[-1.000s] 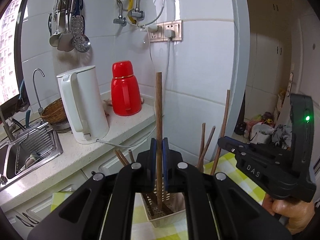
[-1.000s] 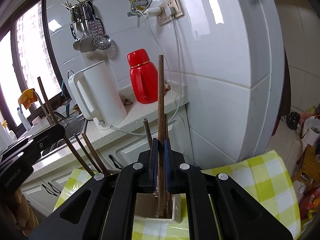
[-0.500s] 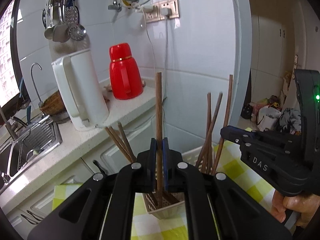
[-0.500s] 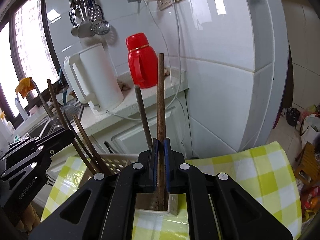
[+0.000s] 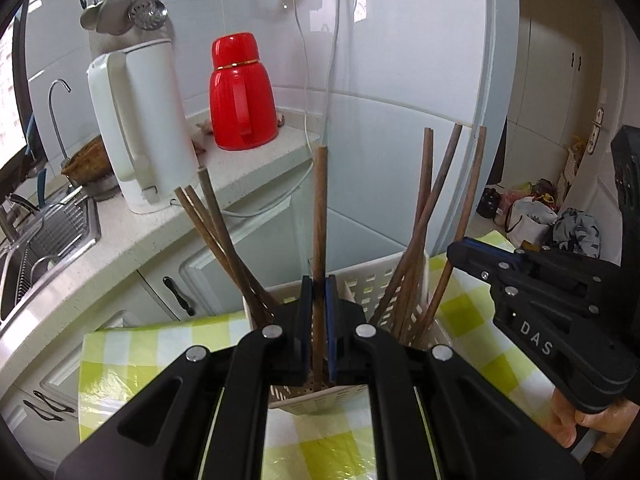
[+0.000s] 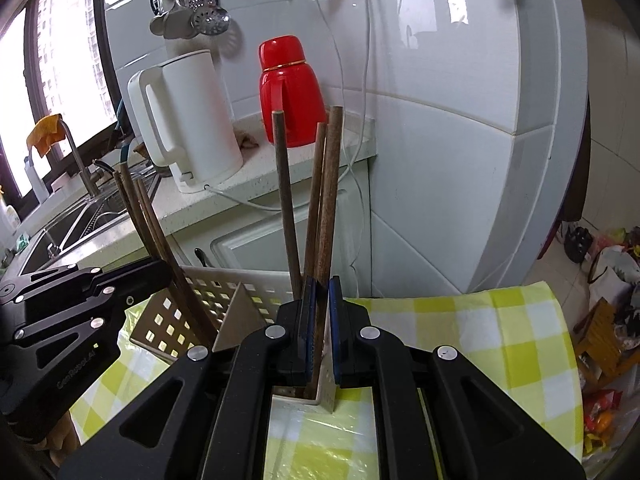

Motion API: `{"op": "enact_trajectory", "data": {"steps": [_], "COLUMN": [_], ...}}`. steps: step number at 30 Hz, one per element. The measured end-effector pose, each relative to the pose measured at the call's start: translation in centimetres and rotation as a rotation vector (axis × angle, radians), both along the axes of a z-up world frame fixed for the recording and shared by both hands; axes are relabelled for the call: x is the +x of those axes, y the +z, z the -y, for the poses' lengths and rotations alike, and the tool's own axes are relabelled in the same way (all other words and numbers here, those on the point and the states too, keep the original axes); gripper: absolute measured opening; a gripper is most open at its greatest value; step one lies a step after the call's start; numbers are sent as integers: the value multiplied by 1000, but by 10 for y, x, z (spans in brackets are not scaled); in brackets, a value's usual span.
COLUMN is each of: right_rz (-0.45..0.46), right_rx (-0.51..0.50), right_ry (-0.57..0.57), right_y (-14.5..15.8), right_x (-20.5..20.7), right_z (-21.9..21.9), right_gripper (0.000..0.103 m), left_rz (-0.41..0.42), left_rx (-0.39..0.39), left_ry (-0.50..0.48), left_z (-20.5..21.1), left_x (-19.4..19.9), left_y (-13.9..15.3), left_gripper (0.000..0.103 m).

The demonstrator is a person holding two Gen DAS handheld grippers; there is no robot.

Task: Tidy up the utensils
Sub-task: 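Open both tools to release the chopsticks and move down toward the spoons, then close the left tool on a white spoon handle while the right tool grasps another spoon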

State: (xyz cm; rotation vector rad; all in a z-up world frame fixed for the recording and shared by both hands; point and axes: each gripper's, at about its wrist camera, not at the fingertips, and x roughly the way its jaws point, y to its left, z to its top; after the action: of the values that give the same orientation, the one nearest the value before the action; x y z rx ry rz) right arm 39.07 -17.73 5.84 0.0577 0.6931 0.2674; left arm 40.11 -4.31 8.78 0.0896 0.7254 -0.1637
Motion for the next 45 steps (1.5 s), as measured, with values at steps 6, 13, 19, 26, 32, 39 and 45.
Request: {"op": "enact_trajectory", "data": {"steps": [6, 13, 19, 26, 32, 39, 45], "right_rz": [4, 20, 10, -84, -195, -293, -348], "right_rx": [-36, -49, -71, -75, -48, -22, -19], "right_ry": [-9, -20, -16, 38, 68, 51, 99], "right_y": [1, 5, -7, -56, -96, -118, -128], "right_x": [-3, -19, -57, -130, -187, -228, -245], "right_z": [4, 21, 38, 44, 45, 55, 41], "right_gripper": [19, 29, 34, 36, 37, 37, 37], "left_rz": [-5, 32, 67, 34, -86, -202, -244], "left_rx": [-41, -54, -111, -178, -199, -215, -201], "left_ry": [-19, -37, -35, 13, 29, 49, 36], "left_z": [0, 3, -16, -50, -52, -40, -30], "left_x": [3, -15, -63, -137, -197, -244, -251], "left_y": [0, 11, 15, -22, -77, -121, -133], "left_gripper": [22, 22, 22, 22, 22, 25, 33]}}
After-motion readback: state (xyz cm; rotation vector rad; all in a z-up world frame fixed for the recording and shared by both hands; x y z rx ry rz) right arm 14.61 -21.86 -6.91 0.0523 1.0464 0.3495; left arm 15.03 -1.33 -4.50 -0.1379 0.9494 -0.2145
